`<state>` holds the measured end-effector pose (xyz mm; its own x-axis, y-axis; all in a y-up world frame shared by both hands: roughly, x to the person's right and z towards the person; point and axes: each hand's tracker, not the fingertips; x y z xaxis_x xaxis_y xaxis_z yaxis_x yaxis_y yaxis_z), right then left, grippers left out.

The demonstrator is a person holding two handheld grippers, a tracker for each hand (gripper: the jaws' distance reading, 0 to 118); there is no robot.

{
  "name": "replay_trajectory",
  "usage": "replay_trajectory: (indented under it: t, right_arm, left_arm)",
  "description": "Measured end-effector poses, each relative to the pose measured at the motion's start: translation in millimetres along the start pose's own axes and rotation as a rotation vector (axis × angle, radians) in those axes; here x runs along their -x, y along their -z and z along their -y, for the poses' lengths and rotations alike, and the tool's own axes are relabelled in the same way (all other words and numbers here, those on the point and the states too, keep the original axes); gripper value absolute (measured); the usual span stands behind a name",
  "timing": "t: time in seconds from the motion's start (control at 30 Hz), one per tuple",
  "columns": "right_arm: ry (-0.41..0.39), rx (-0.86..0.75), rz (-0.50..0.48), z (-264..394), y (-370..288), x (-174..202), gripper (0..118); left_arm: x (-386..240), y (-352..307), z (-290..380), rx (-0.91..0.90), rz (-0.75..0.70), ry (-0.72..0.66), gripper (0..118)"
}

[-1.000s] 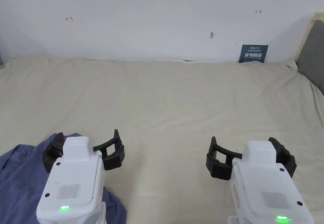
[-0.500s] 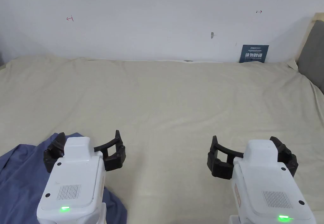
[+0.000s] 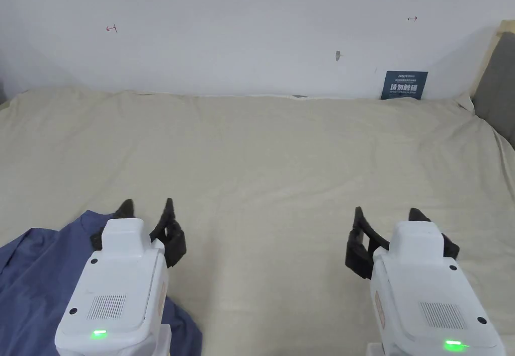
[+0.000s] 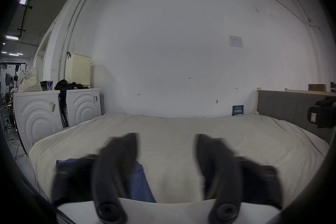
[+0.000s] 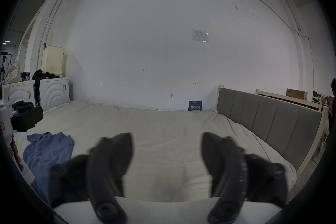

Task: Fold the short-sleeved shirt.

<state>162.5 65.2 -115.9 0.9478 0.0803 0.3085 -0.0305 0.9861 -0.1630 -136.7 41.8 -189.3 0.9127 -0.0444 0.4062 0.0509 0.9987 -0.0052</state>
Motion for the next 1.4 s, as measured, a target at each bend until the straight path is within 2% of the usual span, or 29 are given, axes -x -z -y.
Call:
replay_trajectory:
  t: [0.03,0.1,0.13,0.17,0.3,0.5,0.67,1.1,1.27,1.4]
  right_arm:
    - [0.001,0.008,-0.002,0.1,0.8,-0.1,47]
    - [0.006,0.016,0.005,0.5,1.9,0.1,10]
    - [0.010,0.015,0.015,0.9,2.2,-0.2,5]
    - [0.014,0.016,0.012,1.1,2.1,-1.1,2]
    - [0.018,0.020,-0.005,1.5,2.6,-1.6,1]
    - [0.012,0.010,-0.063,-1.1,4.8,14.9,1]
    - [-0.003,-0.007,-0.171,-9.1,9.9,53.5,1]
    - [-0.014,-0.020,-0.487,-17.9,6.0,186.3,1]
    - [-0.025,-0.011,-0.563,-17.0,-3.1,216.6,1]
    - [-0.039,-0.009,-0.592,-16.7,-6.0,222.3,1]
  left_arm:
    - [-0.2,0.7,-0.3,0.006,-0.002,0.002,30]
    - [1.3,1.3,-0.9,0.025,0.014,-0.004,11]
    - [1.9,1.2,-0.8,0.036,0.030,-0.013,3]
    - [2.3,0.9,-0.8,0.042,0.037,-0.014,1]
    - [3.4,1.2,0.0,0.078,0.078,0.014,0]
    - [16.6,-8.8,1.3,0.095,0.029,-0.006,0]
    - [48.6,-35.3,0.3,0.091,-0.070,0.003,0]
    - [156.3,-144.5,-5.1,0.097,-0.420,0.031,0]
    - [180.6,-177.6,-3.7,0.113,-0.502,0.031,0]
    - [192.2,-190.9,1.3,0.132,-0.532,0.016,0]
